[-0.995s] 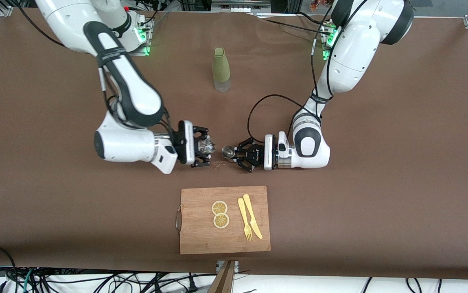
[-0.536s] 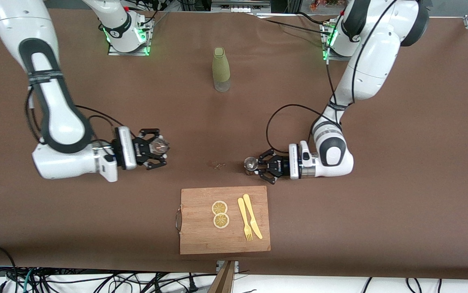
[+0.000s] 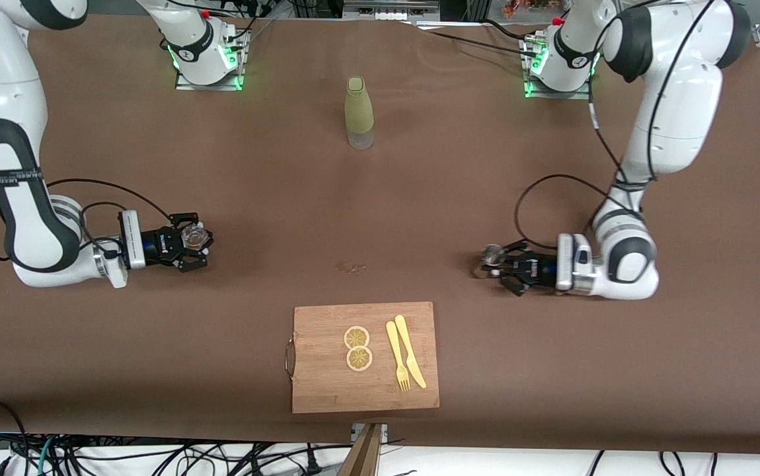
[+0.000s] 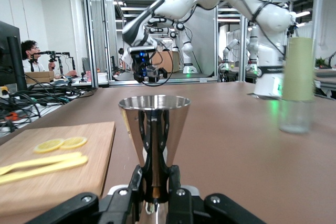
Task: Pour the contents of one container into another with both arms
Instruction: 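Tilt the glass cup upright and move both grippers apart, then lower the glass with the right gripper while the left gripper lowers the jigger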
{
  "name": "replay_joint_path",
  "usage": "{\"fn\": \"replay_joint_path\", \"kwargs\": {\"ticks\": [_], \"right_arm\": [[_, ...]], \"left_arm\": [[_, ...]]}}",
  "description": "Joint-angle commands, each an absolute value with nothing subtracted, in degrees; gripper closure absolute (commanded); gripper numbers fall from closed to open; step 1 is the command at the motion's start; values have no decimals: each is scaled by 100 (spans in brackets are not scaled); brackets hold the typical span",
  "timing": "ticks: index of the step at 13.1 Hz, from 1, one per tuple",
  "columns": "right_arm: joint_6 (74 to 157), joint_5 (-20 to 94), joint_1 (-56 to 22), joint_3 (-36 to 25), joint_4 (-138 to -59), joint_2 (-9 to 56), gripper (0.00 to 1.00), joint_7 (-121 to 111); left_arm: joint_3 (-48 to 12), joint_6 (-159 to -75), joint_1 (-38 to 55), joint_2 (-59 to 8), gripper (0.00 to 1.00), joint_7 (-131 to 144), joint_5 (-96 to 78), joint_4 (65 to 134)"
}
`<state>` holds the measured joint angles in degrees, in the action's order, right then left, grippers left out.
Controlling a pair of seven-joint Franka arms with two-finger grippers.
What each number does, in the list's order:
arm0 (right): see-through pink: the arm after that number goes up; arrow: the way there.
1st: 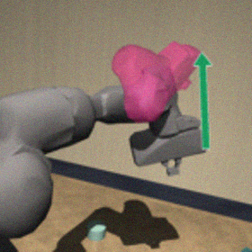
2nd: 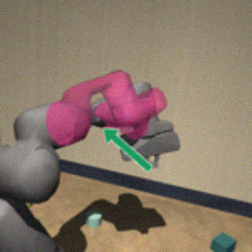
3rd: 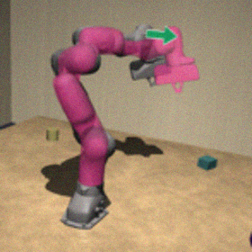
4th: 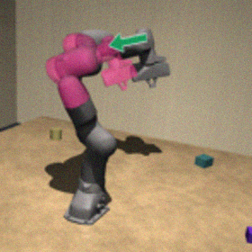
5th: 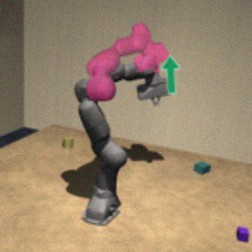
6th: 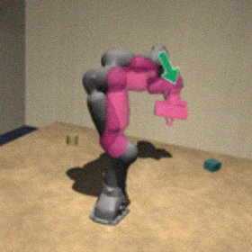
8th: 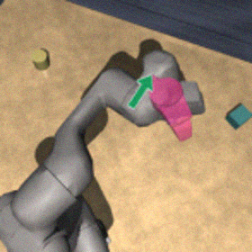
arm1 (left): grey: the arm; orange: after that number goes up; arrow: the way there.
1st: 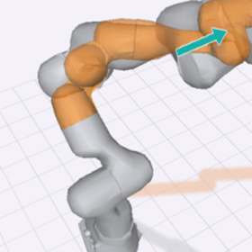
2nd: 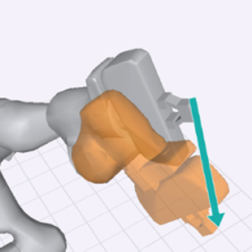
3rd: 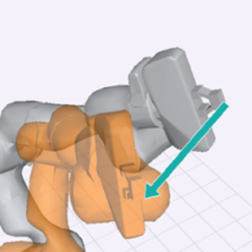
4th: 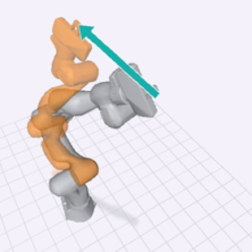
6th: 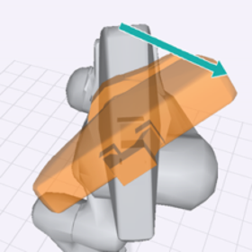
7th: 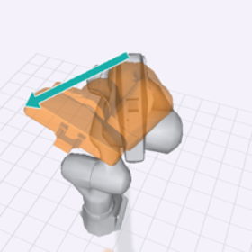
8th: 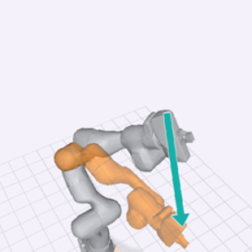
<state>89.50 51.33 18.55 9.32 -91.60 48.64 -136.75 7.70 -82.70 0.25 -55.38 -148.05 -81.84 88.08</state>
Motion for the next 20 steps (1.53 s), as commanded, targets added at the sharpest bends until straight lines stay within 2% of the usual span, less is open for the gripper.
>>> {"fn": "replay_joint_path", "kwargs": {"ticks": [1,3,8,9,10,11,18,19,20], "right_arm": [[8798,5186,2073,897,-9132,5210,100,-14087],[8745,5194,2127,888,-9149,5396,100,-14352],[8877,5352,2241,870,-9132,5853,100,-14634],[8886,5379,2267,870,-9132,5845,91,-14634],[8894,5379,2285,870,-9132,5853,31,-14625],[8938,5370,2303,818,-9132,5845,0,-14625],[8465,5143,2338,-69,-9106,5591,0,-14415],[8368,5020,2338,-183,-9097,5451,0,-14249],[8298,4845,2338,-315,-9088,5240,0,-14003]], "left_arm": [[1123,-7588,-429,-5423,100,-15240,-7806,9009],[1431,-7200,-693,-5449,100,-15450,-7455,9009],[1520,-6839,-1449,-5493,100,-16179,-6628,9009],[1529,-6786,-1528,-5545,100,-16302,-6549,9009],[1555,-6733,-1616,-5598,100,-16373,-6461,9009],[1564,-6706,-1669,-5651,100,-16461,-6373,9009],[1582,-6750,-1740,-6046,100,-16858,-6346,8991],[1582,-6767,-1740,-6082,92,-16857,-6346,8965],[1599,-6776,-1732,-6108,76,-16866,-6354,8947]]}}
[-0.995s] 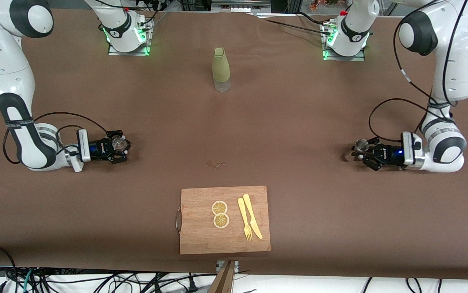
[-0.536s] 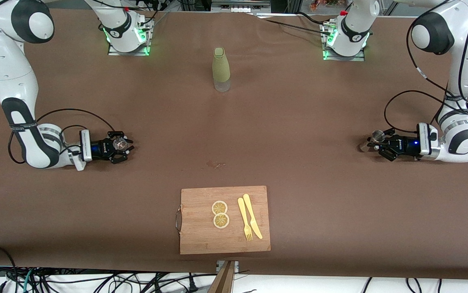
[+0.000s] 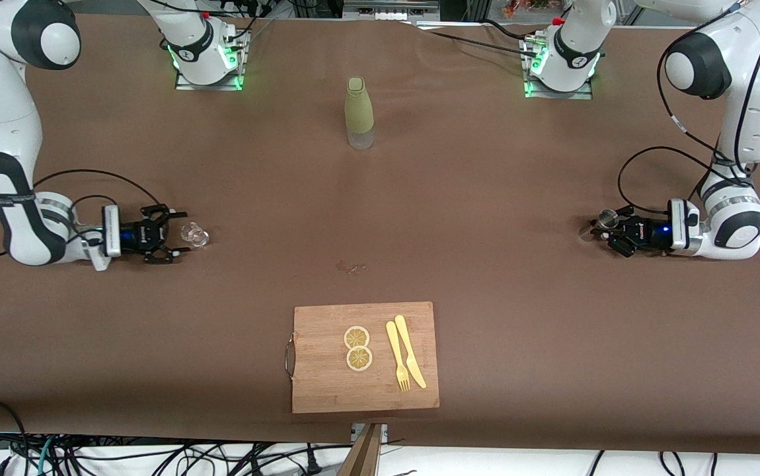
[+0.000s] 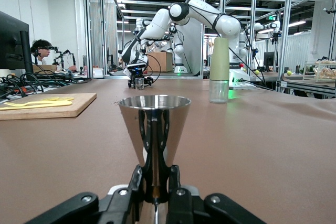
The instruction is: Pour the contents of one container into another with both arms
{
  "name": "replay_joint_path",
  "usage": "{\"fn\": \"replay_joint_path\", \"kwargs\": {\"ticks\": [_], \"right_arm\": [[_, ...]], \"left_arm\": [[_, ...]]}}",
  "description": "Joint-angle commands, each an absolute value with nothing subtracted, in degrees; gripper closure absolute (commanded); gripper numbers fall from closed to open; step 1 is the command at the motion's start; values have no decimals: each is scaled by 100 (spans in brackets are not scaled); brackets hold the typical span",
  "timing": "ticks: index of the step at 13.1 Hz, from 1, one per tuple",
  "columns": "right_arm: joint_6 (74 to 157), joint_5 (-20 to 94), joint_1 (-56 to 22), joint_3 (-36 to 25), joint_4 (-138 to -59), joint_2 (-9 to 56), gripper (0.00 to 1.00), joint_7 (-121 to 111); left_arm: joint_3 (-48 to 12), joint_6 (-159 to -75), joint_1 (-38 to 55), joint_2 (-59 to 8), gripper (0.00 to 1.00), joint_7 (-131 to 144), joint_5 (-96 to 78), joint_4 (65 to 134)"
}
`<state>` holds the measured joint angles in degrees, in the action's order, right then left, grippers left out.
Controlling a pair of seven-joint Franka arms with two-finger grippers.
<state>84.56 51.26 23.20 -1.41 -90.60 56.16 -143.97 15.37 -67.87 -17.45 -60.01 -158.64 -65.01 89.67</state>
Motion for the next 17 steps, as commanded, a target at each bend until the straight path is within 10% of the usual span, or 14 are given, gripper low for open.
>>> {"fn": "replay_joint_path", "kwargs": {"ticks": [1,17], "right_arm": [[8253,4677,2338,-377,-9088,4995,0,-13662],[7919,1514,1197,-369,-8868,1874,0,-4972]], "left_arm": [[1600,-6811,-1731,-6108,6,-16866,-6363,8939],[2250,-7207,-757,-4142,0,-7233,-4097,7541]]}}
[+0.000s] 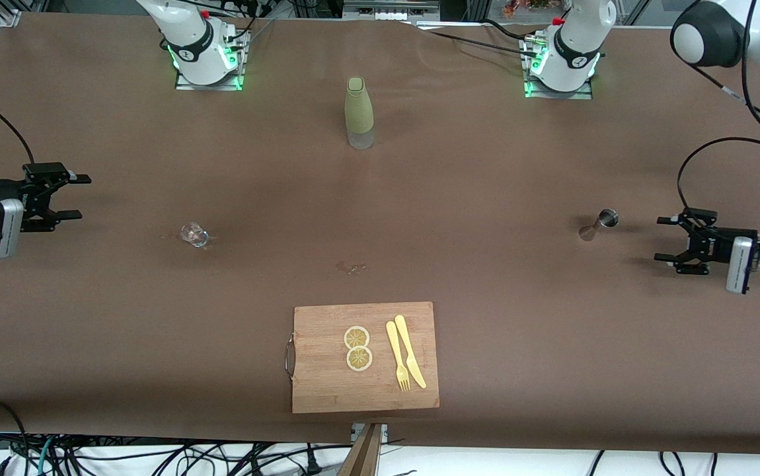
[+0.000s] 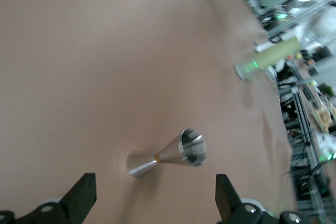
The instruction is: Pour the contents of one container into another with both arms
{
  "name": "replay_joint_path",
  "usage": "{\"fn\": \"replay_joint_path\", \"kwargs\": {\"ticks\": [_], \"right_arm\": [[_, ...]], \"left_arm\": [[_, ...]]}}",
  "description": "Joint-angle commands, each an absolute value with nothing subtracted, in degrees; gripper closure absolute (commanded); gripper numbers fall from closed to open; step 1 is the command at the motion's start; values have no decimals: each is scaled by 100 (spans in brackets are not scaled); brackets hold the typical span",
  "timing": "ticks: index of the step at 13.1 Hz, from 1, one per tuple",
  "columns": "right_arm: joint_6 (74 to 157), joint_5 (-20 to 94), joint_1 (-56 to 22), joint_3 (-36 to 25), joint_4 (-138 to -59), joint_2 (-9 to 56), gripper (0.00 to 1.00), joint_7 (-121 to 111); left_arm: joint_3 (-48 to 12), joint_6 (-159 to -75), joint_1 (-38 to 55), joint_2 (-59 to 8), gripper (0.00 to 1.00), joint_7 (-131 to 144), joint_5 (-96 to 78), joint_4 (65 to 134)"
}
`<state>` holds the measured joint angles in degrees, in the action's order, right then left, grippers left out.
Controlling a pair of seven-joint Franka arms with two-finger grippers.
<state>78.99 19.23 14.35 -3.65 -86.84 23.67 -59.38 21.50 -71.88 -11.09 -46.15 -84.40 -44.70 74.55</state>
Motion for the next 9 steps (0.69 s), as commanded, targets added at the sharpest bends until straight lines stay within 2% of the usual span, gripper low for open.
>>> {"fn": "replay_joint_path", "kwargs": {"ticks": [1,4,5,7,9], "right_arm": [[7945,1181,1013,-369,-8973,1620,0,-4383],[8085,468,459,-369,-9272,942,0,-2713],[8208,161,292,-360,-9412,706,0,-2220],[8707,-227,123,-326,-9798,240,0,-1506],[9183,-229,132,-316,-10002,-148,0,-865]], "left_arm": [[2250,-7198,-591,-3905,0,-6442,-3974,7541],[2128,-7198,-81,-3254,0,-4245,-3710,7532],[1927,-7198,51,-3043,0,-3375,-3509,7524],[1330,-7259,210,-2778,0,-2962,-2459,7069],[1003,-7993,368,-2410,0,-3155,-1201,6996]]}}
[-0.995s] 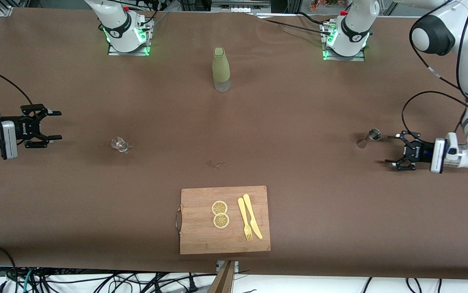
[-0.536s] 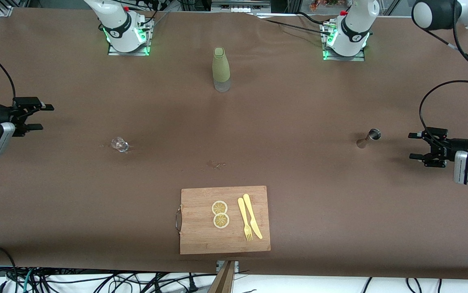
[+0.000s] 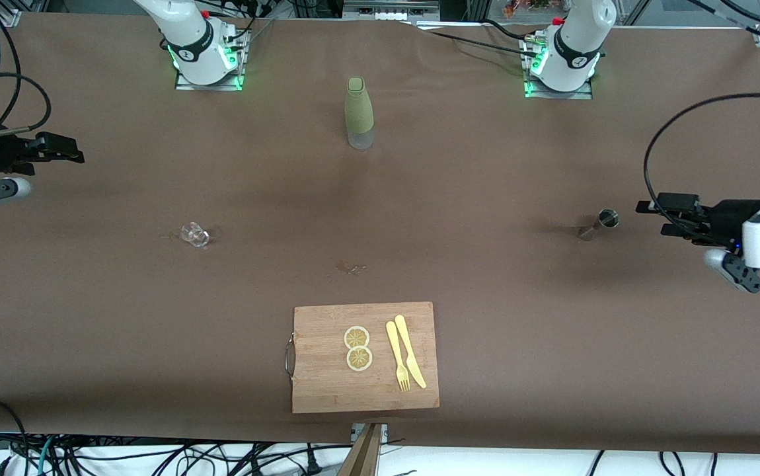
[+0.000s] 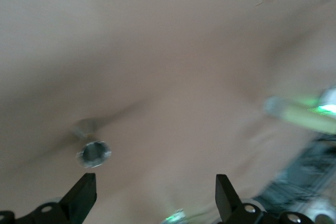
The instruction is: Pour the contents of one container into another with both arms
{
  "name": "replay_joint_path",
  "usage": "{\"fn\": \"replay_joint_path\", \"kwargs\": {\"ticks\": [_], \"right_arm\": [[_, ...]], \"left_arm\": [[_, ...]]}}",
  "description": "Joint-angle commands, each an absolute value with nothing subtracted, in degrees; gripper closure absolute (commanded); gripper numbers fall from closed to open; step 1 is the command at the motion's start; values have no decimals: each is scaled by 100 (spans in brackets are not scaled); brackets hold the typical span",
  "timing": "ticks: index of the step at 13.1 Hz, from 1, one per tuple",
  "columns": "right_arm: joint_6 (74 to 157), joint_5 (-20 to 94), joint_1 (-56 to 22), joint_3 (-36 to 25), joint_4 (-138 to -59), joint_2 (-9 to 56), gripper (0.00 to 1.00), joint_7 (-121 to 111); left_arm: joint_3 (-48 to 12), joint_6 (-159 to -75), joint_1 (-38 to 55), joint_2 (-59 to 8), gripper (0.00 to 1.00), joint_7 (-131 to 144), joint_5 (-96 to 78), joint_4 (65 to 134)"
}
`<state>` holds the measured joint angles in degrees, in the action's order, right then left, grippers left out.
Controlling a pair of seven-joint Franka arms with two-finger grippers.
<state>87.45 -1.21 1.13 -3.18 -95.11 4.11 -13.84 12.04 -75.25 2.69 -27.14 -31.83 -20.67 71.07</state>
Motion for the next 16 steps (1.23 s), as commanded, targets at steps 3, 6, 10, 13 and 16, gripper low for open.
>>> {"fn": "replay_joint_path", "kwargs": {"ticks": [3,6,10,13,16], "right_arm": [[9202,-158,141,-352,-9940,-413,0,-213],[9711,78,158,-352,-9940,-290,0,-343],[9466,88,176,-360,-9757,-220,0,-343],[9283,88,158,-343,-9712,-193,0,-325],[9246,88,158,-343,-9677,-167,0,-264]], "left_arm": [[905,-8446,387,-1996,0,-2981,-1055,7040],[731,-7982,378,-1619,0,-1054,-958,7128],[527,-7639,369,-1240,0,-80,-616,7251],[449,-7523,369,-1248,0,570,-598,7251],[221,-7559,360,-1301,0,554,-318,7198]]}}
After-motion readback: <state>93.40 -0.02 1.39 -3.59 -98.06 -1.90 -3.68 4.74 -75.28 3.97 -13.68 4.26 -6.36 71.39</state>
